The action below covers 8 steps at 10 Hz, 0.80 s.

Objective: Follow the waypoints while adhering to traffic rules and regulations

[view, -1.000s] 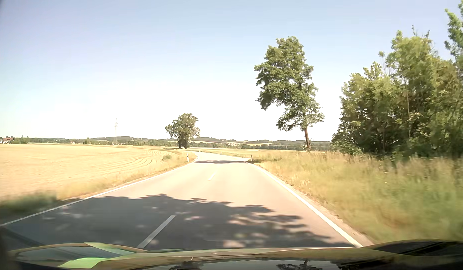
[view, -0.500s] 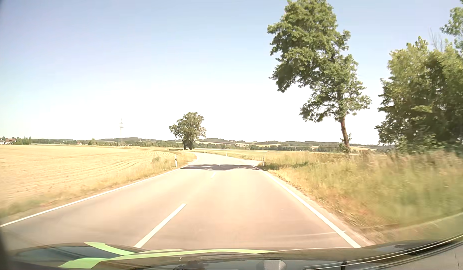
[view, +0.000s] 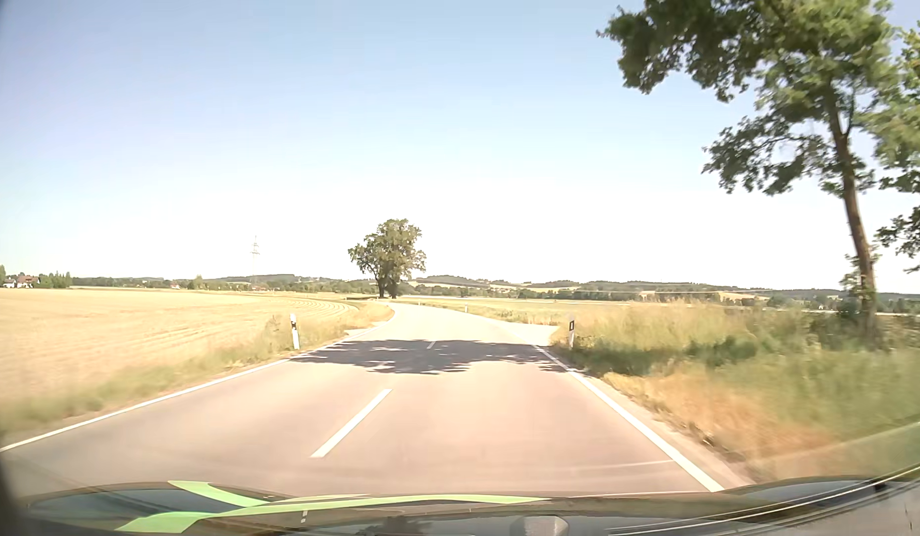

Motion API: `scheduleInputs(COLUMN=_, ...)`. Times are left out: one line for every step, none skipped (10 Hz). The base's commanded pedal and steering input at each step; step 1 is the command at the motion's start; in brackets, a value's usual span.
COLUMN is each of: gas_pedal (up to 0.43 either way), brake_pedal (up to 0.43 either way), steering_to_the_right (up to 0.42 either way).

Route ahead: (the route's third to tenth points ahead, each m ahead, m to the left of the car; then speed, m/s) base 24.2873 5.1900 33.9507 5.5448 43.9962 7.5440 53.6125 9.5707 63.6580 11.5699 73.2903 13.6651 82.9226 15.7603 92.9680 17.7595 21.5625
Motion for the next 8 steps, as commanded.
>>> scheduleInputs(gas_pedal=0.197, brake_pedal=0.000, steering_to_the_right=-0.019)
scheduleInputs(gas_pedal=0.209, brake_pedal=0.000, steering_to_the_right=-0.017)
scheduleInputs(gas_pedal=0.220, brake_pedal=0.000, steering_to_the_right=-0.016)
scheduleInputs(gas_pedal=0.228, brake_pedal=0.000, steering_to_the_right=-0.016)
scheduleInputs(gas_pedal=0.228, brake_pedal=0.000, steering_to_the_right=-0.016)
scheduleInputs(gas_pedal=0.228, brake_pedal=0.000, steering_to_the_right=-0.016)
scheduleInputs(gas_pedal=0.228, brake_pedal=0.000, steering_to_the_right=-0.016)
scheduleInputs(gas_pedal=0.228, brake_pedal=0.000, steering_to_the_right=-0.016)
